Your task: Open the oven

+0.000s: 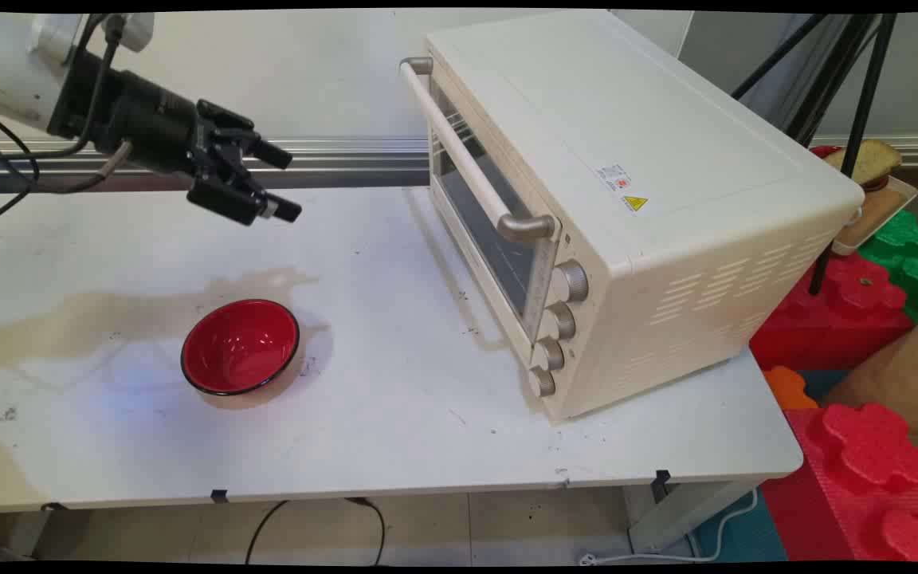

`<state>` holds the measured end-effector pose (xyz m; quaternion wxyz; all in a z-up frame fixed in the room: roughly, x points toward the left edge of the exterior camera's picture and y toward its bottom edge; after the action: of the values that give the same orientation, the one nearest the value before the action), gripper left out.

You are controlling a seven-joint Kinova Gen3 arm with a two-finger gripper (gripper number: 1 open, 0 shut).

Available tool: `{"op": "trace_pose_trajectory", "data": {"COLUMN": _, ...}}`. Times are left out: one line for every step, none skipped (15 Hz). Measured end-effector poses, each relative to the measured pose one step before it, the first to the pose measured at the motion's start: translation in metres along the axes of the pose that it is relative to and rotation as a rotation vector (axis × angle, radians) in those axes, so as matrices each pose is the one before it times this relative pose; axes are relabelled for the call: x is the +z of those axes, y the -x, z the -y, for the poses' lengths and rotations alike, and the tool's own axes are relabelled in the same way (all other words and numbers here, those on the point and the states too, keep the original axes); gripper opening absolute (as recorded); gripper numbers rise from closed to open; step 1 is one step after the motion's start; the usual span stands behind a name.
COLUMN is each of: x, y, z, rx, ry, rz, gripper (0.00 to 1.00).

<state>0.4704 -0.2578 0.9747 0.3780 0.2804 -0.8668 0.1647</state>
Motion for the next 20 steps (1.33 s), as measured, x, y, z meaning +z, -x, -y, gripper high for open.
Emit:
{"op": "trace_pose_trajectory", "data": {"x": -0.00177, "y": -0.00460, "z": 0.00147, "rx": 0.00099, "ry": -0.00892, "rz": -0.01350, "gripper": 1.00}}
{"op": "trace_pose_trajectory", "data": {"x": -0.00078, "y": -0.00358, "z": 0.00120, "rx": 0.00200, "ry": -0.00447, "rz": -0.00878, "gripper": 1.00}}
{"op": "trace_pose_trajectory", "data": {"x": -0.00142, "y": -0.00585, "z": 0.00185, "rx": 0.00109, "ry": -0.00554, "rz": -0.01508, "gripper": 1.00}}
{"op": "trace_pose_trajectory", "data": {"x": -0.00080, "y": -0.00616, "z": 0.00194, "rx": -0.00109, "ry": -0.00273, "rz": -0.01520, "gripper": 1.00}}
{"op": "trace_pose_trajectory", "data": {"x": -0.00063, "y": -0.00389, "z": 0.00122, "rx": -0.00118, "ry": -0.00174, "rz": -0.00982, "gripper": 1.00}}
{"op": "trace_pose_trajectory", "data": {"x": -0.00034, "y": -0.00782, "z": 0.00224, "rx": -0.00091, "ry": -0.00160, "rz": -0.01719, "gripper": 1.00}}
{"op": "trace_pose_trajectory", "data": {"x": 0.00049, "y": -0.00712, "z": 0.00195, "rx": -0.00133, "ry": 0.00006, "rz": -0.01463, "gripper": 1.00}}
{"op": "trace_pose_trajectory", "data": {"x": 0.00025, "y": -0.00774, "z": 0.00197, "rx": -0.00227, "ry": -0.00025, "rz": -0.01642, "gripper": 1.00}}
{"op": "trace_pose_trajectory", "data": {"x": 0.00099, "y": -0.00661, "z": 0.00149, "rx": -0.00054, "ry": 0.00059, "rz": -0.01258, "gripper": 1.00}}
{"op": "trace_pose_trajectory", "data": {"x": 0.00106, "y": -0.00432, "z": 0.00096, "rx": -0.00015, "ry": 0.00054, "rz": -0.00775, "gripper": 1.00}}
{"op": "trace_pose_trajectory", "data": {"x": 0.00207, "y": -0.00618, "z": 0.00128, "rx": -0.00013, "ry": 0.00034, "rz": -0.00997, "gripper": 1.00}}
{"op": "trace_pose_trajectory", "data": {"x": 0.00170, "y": -0.00408, "z": 0.00079, "rx": -0.00058, "ry": 0.00033, "rz": -0.00634, "gripper": 1.00}}
{"op": "trace_pose_trajectory", "data": {"x": 0.00334, "y": -0.00611, "z": 0.00088, "rx": -0.00084, "ry": 0.00025, "rz": -0.00824, "gripper": 1.00}}
{"op": "trace_pose_trajectory", "data": {"x": 0.00223, "y": -0.00361, "z": 0.00054, "rx": -0.00207, "ry": -0.00016, "rz": -0.00454, "gripper": 1.00}}
{"op": "trace_pose_trajectory", "data": {"x": 0.00481, "y": -0.00579, "z": 0.00065, "rx": -0.00206, "ry": 0.00127, "rz": -0.00500, "gripper": 1.00}}
{"op": "trace_pose_trajectory", "data": {"x": 0.00346, "y": -0.00383, "z": 0.00037, "rx": -0.00100, "ry": 0.00119, "rz": -0.00280, "gripper": 1.00}}
{"op": "trace_pose_trajectory", "data": {"x": 0.00600, "y": -0.00542, "z": 0.00042, "rx": -0.00234, "ry": 0.00199, "rz": -0.00179, "gripper": 1.00}}
{"op": "trace_pose_trajectory", "data": {"x": 0.00445, "y": -0.00362, "z": 0.00032, "rx": -0.00119, "ry": 0.00206, "rz": -0.00086, "gripper": 1.00}}
{"op": "trace_pose_trajectory", "data": {"x": 0.00788, "y": -0.00569, "z": 0.00024, "rx": -0.00177, "ry": 0.00327, "rz": 0.00079, "gripper": 1.00}}
{"op": "trace_pose_trajectory", "data": {"x": 0.00775, "y": -0.00506, "z": 0.00006, "rx": -0.00079, "ry": 0.00226, "rz": 0.00253, "gripper": 1.00}}
